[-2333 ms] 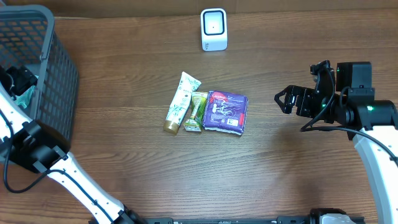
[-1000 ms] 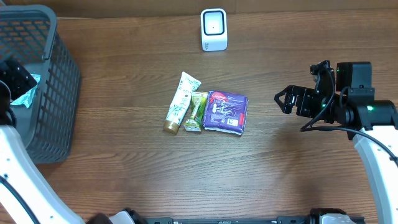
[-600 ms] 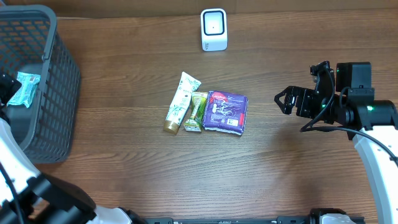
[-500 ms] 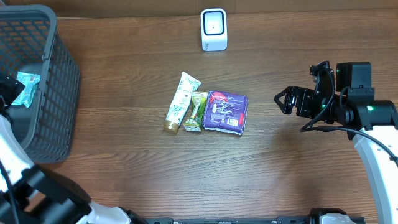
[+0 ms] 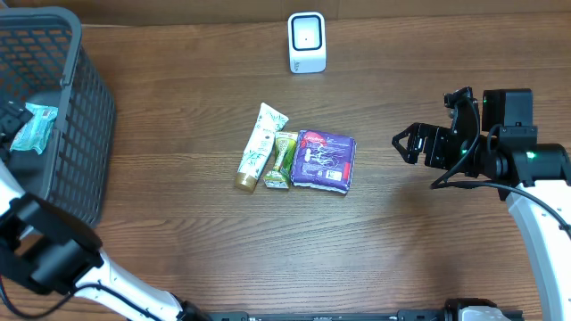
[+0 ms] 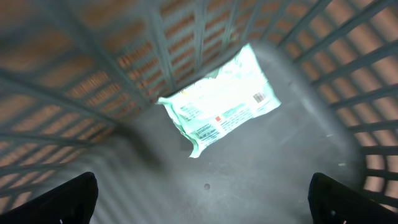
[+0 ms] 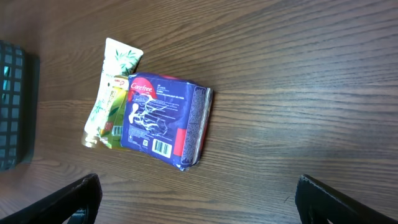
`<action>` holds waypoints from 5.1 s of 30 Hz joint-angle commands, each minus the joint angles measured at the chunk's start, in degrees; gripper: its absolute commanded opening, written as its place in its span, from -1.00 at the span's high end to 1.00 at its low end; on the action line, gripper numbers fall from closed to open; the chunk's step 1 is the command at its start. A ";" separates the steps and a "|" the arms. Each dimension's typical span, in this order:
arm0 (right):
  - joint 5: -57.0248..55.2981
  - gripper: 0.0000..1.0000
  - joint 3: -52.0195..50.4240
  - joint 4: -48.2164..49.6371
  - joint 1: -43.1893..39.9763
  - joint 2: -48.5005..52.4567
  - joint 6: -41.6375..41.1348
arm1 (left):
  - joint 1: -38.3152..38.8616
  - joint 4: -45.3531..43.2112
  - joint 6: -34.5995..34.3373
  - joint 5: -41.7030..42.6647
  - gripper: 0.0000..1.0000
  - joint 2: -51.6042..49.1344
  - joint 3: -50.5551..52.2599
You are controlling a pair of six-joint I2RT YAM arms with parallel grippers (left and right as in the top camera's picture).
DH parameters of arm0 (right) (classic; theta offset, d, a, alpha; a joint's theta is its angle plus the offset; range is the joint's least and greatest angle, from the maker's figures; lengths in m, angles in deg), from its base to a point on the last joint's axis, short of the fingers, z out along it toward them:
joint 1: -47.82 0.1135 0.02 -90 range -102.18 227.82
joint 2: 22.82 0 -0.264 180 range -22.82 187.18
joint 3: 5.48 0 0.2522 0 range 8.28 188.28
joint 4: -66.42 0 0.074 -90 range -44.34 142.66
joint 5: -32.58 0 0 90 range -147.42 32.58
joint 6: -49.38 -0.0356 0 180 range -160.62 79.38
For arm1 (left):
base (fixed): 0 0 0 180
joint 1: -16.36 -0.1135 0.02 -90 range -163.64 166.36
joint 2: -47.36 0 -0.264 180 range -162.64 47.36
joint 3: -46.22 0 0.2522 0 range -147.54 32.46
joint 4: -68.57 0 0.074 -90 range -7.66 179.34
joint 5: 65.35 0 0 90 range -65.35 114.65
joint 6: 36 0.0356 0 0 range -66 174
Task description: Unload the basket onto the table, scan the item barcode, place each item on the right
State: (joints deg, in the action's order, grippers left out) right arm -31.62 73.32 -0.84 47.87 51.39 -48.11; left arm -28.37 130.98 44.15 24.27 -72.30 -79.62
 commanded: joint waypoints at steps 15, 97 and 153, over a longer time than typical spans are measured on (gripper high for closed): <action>0.87 -1.00 0.92 -0.68 0.26 -0.15 -0.15 | 6.56 -12.39 24.24 -5.77 -1.00 -17.05 -0.17; 0.85 -1.00 0.92 1.68 0.26 -0.15 -2.95 | 46.73 19.02 5.97 1.97 0.92 5.07 23.21; -10.40 -0.29 28.76 4.87 34.40 40.70 21.14 | 48.13 17.42 5.55 12.00 -0.99 31.15 9.81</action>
State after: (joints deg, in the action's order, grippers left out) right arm -39.01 101.34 2.13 81.42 91.22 -20.50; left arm 19.72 148.46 50.67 35.61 -40.93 -69.17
